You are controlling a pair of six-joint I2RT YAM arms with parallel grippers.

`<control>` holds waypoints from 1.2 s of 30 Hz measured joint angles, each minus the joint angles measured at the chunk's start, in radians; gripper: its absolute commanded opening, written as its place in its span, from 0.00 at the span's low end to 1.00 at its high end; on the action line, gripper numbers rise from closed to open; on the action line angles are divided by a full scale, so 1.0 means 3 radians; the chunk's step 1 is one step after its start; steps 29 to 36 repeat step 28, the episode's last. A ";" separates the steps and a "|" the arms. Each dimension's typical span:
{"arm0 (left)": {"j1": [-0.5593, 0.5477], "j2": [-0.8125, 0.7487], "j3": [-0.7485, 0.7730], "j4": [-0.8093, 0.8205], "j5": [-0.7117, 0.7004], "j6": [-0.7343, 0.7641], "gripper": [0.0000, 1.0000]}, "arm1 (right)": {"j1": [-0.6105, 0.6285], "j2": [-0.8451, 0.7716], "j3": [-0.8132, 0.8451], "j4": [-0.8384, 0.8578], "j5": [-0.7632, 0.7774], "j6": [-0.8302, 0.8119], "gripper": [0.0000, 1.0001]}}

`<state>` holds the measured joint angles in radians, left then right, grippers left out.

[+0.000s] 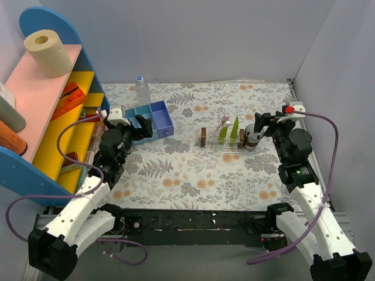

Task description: Prepare toiletry sets of a toothbrush and toothpaste on the tray

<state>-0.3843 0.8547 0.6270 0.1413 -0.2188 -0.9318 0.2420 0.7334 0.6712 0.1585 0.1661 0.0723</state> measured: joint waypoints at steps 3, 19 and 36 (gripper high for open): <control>-0.0010 -0.0039 0.0000 0.0001 -0.0042 -0.0014 0.98 | 0.0000 -0.0126 -0.0051 0.0029 0.0043 -0.0010 0.81; -0.0025 -0.0134 0.0000 0.0006 -0.0098 -0.0027 0.98 | 0.0000 -0.0206 -0.0214 0.0079 0.0113 -0.0092 0.81; -0.0027 -0.0183 0.0000 0.0034 -0.0098 -0.0036 0.98 | 0.0000 -0.0264 -0.0215 0.0079 0.0127 -0.0106 0.80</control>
